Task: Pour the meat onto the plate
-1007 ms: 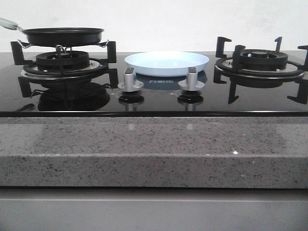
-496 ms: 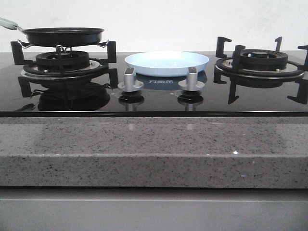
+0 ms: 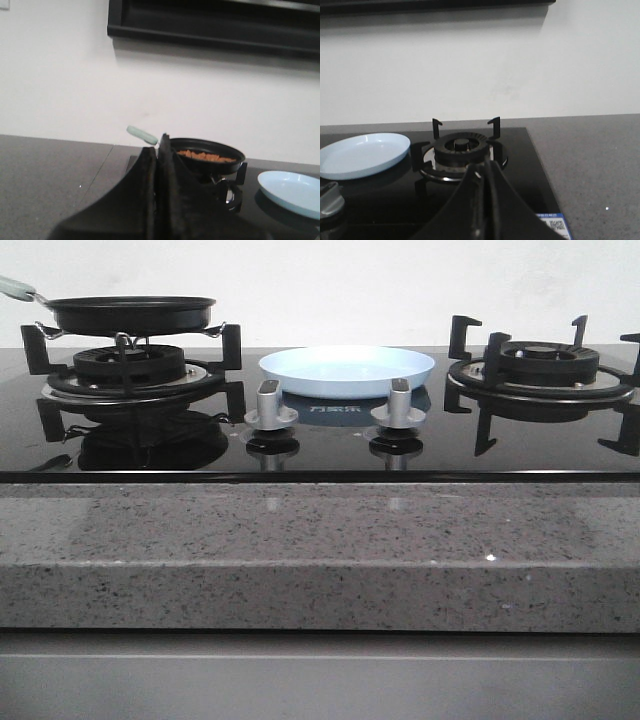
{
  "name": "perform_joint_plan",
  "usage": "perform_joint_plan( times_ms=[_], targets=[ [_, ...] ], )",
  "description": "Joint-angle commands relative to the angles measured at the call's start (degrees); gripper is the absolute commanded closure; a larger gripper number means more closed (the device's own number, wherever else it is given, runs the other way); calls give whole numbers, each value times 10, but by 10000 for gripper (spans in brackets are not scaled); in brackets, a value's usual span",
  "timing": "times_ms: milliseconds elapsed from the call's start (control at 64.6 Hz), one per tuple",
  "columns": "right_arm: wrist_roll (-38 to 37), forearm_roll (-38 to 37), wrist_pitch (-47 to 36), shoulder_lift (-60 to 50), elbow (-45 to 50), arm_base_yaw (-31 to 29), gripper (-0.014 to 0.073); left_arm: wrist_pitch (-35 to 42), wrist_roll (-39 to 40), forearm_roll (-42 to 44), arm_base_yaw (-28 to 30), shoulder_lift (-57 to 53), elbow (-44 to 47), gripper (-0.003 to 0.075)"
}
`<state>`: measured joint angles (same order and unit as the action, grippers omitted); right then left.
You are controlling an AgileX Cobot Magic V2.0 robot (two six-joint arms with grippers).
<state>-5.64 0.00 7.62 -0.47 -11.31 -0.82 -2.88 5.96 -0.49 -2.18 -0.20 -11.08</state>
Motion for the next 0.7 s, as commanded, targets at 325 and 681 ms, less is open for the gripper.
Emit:
perform_joint_plan(
  times_ms=[325,681],
  targets=[
    [40,-7,146,184,-266,-4,708,-174,3,-4,-4,178,-248,741],
    [41,-7,226,333,-303,-4,708,-218,2,-12,-4,319,-294,741]
  ],
)
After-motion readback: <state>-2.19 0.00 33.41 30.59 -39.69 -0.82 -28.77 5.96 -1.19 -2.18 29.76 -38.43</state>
